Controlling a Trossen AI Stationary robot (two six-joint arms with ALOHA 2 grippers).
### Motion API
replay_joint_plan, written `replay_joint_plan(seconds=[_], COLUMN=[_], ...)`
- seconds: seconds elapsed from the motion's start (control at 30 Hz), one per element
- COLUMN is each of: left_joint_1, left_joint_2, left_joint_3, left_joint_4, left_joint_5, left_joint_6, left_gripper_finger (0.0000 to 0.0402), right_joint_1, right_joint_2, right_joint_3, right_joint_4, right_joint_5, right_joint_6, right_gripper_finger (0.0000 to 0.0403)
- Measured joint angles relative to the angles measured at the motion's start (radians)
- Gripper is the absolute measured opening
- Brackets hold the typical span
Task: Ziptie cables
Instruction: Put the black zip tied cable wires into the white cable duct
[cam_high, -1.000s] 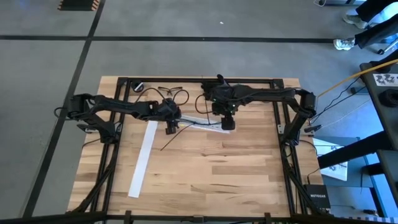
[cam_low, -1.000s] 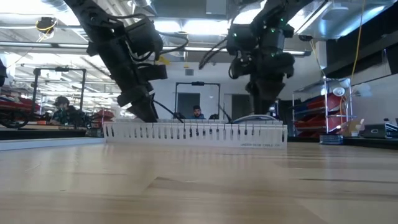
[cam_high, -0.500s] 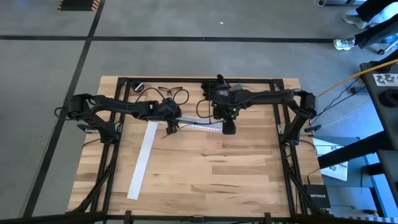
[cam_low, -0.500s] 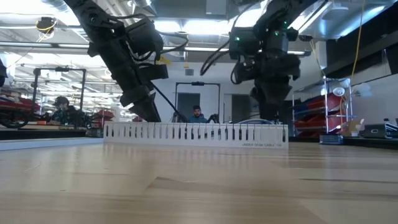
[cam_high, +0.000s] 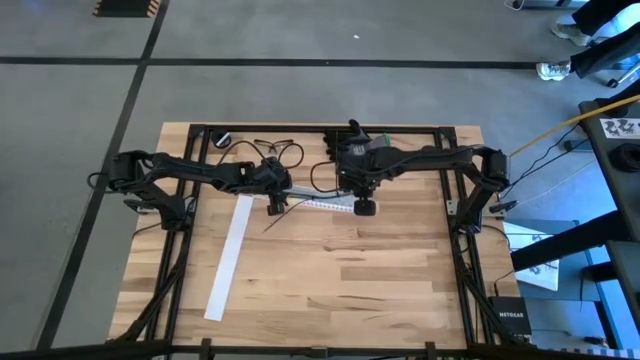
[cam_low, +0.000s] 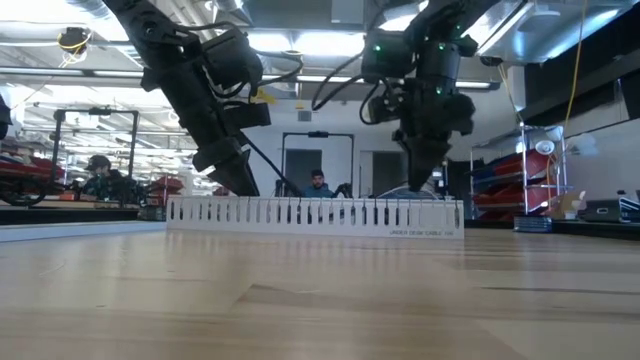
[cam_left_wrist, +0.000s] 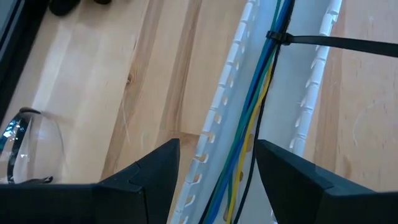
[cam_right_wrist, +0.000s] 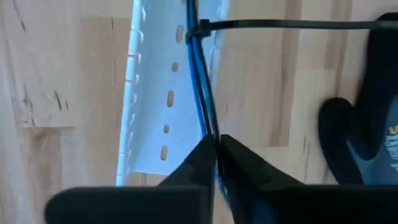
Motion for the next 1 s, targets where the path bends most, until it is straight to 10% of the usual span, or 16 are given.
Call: replay_joint_plan(seconds=[0.57, 0.7, 1.0], left_joint_1=[0.0, 0.0, 0.0], left_joint_2=[-0.001, -0.001, -0.001], left_joint_3=[0.001, 0.001, 0.002], left_joint_4=[0.0, 0.0, 0.0], left_joint_5=[0.0, 0.0, 0.0], left_joint_6=[-0.005, -0.004, -0.004], left_gripper_finger=[0.0198, 0.0198, 0.0198], right_joint_1=[0.0, 0.011, 0.027], right_joint_2=[0.0, 0.0, 0.0], right_joint_3=[0.161, 0.13, -0.032], right_joint_4=[-0.256, -0.214, 0.08], right_joint_5=[-0.074, -0.213, -0.137], right_joint_6=[0.181, 0.263, 0.26], right_gripper_finger=[0.0001, 0.0, 0.0])
